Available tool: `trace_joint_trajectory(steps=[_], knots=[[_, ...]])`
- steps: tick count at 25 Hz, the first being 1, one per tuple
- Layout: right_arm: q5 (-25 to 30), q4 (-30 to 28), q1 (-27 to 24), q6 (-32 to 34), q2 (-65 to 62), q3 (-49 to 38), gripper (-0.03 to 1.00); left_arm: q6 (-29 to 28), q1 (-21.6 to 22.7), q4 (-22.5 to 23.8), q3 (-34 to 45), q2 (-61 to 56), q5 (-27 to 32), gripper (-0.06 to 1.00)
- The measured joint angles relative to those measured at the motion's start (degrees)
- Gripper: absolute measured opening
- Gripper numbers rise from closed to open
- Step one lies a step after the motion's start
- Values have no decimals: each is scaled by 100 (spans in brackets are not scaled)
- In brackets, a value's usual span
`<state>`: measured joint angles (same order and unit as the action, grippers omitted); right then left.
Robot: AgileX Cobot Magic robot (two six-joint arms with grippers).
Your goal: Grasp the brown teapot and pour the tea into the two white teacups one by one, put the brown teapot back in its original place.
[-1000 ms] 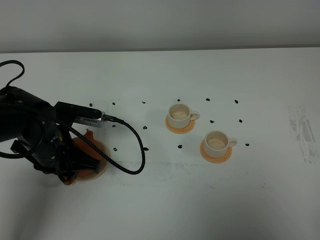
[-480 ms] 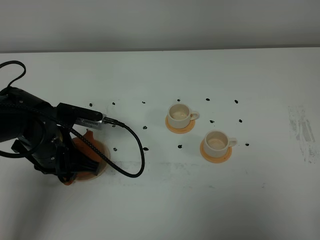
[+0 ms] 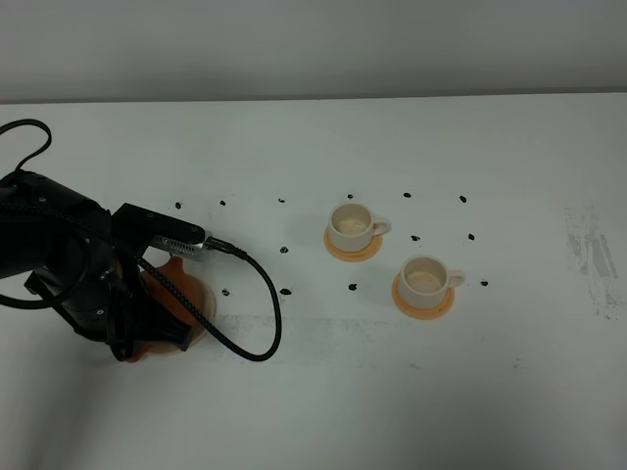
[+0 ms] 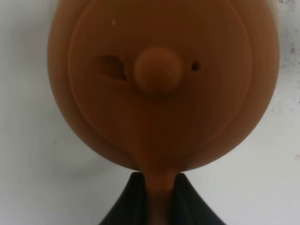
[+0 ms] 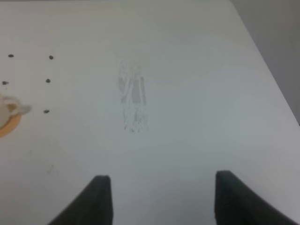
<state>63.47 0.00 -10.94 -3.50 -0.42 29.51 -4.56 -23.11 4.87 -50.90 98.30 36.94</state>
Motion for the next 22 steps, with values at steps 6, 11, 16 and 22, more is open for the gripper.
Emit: trace_joint_trajectory(steps=[6,11,16,22], knots=[[0,0,0,0,0,0,47,68,-16,58,0,-182,13,8],[0,0,0,0,0,0,47,85,-18,149,0,-402,19,8],[0,0,0,0,0,0,47,243,-18,271,0,-473,-111,8],[0,0,0,0,0,0,47,943,-18,271,-175,-478,-287,8]])
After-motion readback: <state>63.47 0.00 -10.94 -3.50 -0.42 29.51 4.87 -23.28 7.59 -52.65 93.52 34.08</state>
